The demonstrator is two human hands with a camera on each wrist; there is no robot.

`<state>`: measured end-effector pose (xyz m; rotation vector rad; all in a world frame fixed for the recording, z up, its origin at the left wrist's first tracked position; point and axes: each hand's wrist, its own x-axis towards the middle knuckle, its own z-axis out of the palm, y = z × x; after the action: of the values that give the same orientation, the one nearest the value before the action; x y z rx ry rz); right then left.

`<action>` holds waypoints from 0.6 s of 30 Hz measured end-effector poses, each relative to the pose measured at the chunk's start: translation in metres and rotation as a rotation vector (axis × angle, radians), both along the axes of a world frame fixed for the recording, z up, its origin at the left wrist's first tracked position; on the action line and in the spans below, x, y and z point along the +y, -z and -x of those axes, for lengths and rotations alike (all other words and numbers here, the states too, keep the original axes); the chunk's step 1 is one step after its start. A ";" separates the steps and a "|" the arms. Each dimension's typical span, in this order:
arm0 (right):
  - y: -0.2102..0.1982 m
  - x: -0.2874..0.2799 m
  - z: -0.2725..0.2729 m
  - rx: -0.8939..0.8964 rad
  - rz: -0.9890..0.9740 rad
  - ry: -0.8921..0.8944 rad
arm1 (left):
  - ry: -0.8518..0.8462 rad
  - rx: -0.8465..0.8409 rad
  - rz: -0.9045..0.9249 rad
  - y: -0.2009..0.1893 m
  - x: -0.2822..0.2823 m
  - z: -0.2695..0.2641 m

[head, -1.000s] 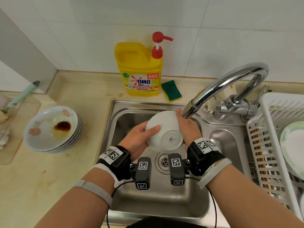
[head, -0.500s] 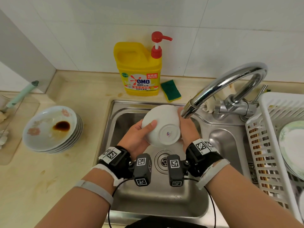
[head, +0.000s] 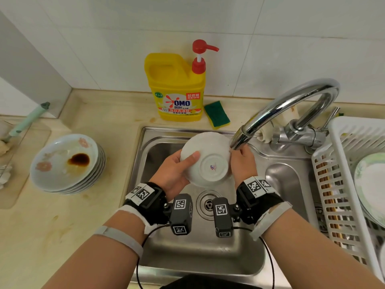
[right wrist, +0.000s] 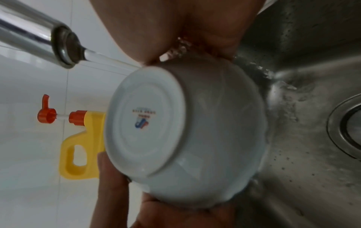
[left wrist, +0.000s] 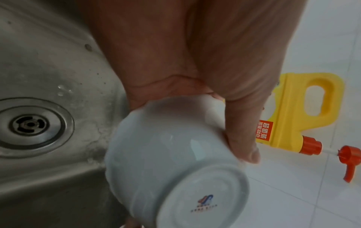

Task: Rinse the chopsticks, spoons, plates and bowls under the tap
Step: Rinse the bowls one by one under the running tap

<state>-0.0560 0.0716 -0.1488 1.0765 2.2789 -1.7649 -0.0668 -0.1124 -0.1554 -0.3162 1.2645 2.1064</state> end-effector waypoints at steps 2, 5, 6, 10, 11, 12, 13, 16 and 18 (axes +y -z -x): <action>0.016 -0.001 0.002 -0.078 0.073 -0.026 | -0.002 -0.008 -0.023 0.003 0.000 -0.001; 0.032 0.003 0.004 -0.092 0.147 -0.015 | 0.013 0.007 0.038 0.002 0.000 -0.001; 0.018 0.000 0.001 -0.084 0.130 0.007 | 0.024 0.012 0.069 0.001 -0.002 0.000; 0.003 0.002 -0.005 0.035 -0.034 0.015 | 0.049 -0.001 0.132 0.001 -0.005 0.002; 0.002 0.003 -0.005 0.071 -0.044 0.014 | 0.042 -0.008 0.128 0.001 -0.005 0.002; 0.001 0.003 -0.005 0.095 -0.043 0.012 | 0.034 -0.015 0.110 0.001 -0.004 0.002; 0.004 0.004 -0.004 0.098 -0.014 0.017 | 0.028 -0.019 0.085 0.000 -0.004 0.002; 0.010 -0.001 -0.002 0.062 0.121 0.006 | 0.024 -0.023 0.002 -0.002 -0.001 0.003; 0.015 -0.004 -0.001 -0.024 0.270 0.005 | 0.022 -0.021 -0.030 -0.002 0.001 0.003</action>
<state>-0.0548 0.0675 -0.1642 1.0455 1.9523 -1.9767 -0.0701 -0.1112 -0.1531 -0.3087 1.2179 2.0965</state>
